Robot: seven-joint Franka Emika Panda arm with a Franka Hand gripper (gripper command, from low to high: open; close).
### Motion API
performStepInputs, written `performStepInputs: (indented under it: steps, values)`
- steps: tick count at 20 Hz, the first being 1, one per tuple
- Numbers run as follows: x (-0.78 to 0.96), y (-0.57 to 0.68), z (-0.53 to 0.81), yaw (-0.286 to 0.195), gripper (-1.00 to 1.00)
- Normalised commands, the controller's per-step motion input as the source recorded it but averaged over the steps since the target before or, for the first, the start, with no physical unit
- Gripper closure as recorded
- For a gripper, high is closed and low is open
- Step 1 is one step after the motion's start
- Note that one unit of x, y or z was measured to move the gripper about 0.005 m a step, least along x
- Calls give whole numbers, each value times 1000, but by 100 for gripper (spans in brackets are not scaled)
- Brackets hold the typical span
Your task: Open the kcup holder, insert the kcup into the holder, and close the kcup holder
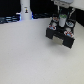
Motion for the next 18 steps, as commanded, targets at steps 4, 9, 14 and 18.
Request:
performStepInputs:
  steps: [4, 9, 14, 18]
  values:
    - [5, -99, -129, 0, 100]
    - [-42, -36, -24, -6, 100]
    - [-104, -22, 126, -14, 100]
    - [-123, -13, 387, -5, 100]
